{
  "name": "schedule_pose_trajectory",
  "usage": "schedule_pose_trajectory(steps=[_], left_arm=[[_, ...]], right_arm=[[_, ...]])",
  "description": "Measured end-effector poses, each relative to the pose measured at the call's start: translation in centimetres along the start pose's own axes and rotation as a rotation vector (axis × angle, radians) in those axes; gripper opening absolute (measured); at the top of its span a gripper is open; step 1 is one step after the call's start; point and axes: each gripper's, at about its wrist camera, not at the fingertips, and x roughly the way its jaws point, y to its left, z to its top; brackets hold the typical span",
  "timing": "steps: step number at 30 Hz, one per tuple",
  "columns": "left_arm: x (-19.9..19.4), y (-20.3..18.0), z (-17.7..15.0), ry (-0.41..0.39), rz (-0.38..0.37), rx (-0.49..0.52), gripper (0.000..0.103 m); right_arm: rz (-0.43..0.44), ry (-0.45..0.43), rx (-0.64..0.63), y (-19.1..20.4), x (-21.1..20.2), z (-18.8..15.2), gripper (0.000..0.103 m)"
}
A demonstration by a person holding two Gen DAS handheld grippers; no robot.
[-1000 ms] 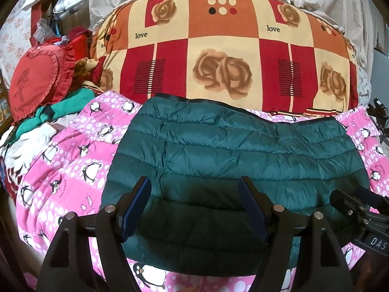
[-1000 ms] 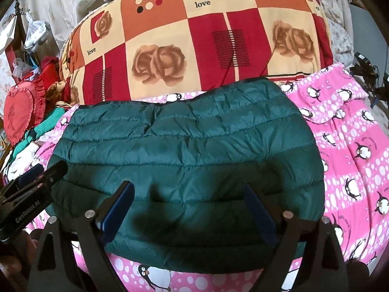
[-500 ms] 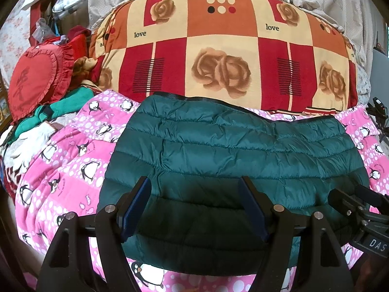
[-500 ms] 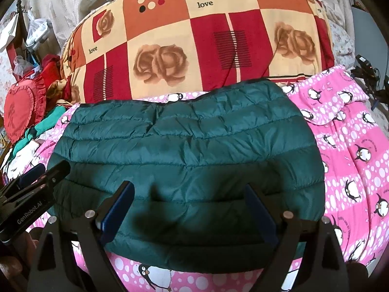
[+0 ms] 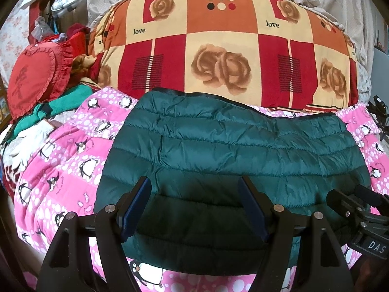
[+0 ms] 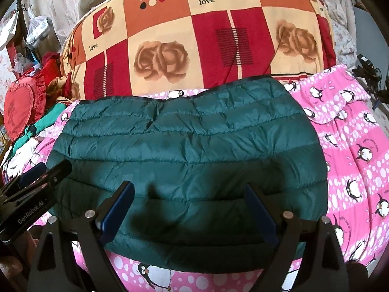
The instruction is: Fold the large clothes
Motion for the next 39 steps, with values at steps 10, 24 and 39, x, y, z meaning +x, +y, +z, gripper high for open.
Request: schedule_pose_trajectory(steps=[10,24,39], left_arm=[[0.16,0.02,-0.01,0.007,-0.003,-0.005,0.051],[0.50,-0.31,-0.05,0.019,-0.004,-0.001,0.051],[0.96,-0.33,-0.04,0.021,-0.013,-0.008,0.051]], right_arm=[[0.004,0.004,-0.001,0.00,0.14,-0.04,0.094],[0.001,0.013,-0.001,-0.01,0.37,-0.04,0.094],[0.003,0.018,0.000,-0.08,0.51,-0.01,0.094]])
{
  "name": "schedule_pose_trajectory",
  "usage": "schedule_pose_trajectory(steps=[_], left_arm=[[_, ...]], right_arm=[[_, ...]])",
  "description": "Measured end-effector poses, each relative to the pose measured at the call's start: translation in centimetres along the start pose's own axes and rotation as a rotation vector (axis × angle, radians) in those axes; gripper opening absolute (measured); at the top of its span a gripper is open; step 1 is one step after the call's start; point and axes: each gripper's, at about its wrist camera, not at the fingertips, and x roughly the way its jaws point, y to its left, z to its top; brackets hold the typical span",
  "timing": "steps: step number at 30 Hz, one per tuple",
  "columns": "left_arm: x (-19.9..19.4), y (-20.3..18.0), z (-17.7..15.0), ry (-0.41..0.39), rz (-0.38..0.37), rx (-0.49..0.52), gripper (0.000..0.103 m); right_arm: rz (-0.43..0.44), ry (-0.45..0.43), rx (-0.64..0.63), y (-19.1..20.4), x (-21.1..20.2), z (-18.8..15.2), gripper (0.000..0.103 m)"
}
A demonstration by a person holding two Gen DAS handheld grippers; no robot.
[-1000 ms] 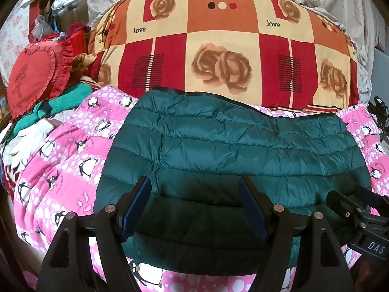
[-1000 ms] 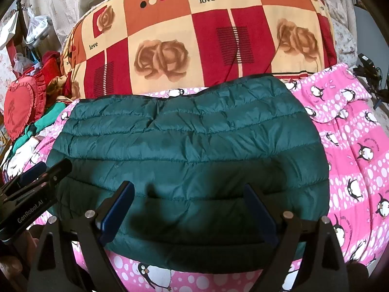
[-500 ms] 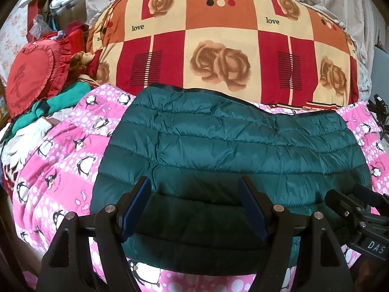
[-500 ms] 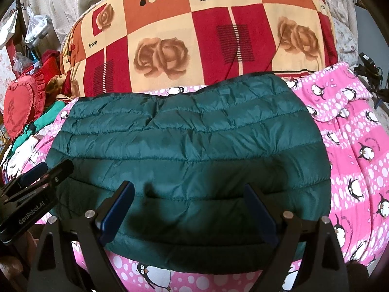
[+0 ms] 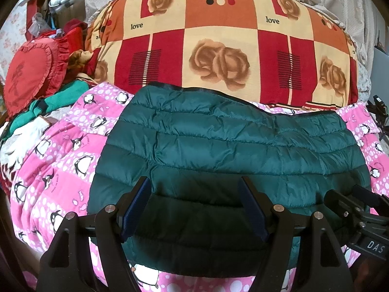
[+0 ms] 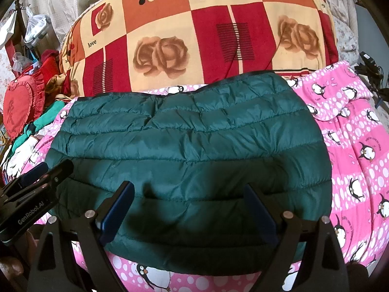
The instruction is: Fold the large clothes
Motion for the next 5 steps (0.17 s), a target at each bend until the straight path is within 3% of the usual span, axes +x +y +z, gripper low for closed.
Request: schedule_pose_trajectory(steps=[5], left_arm=[[0.15,0.38,0.31,-0.001,-0.006,0.003,0.051]], right_arm=[[-0.001,0.006,0.006,-0.29,0.39,0.13,0.094]])
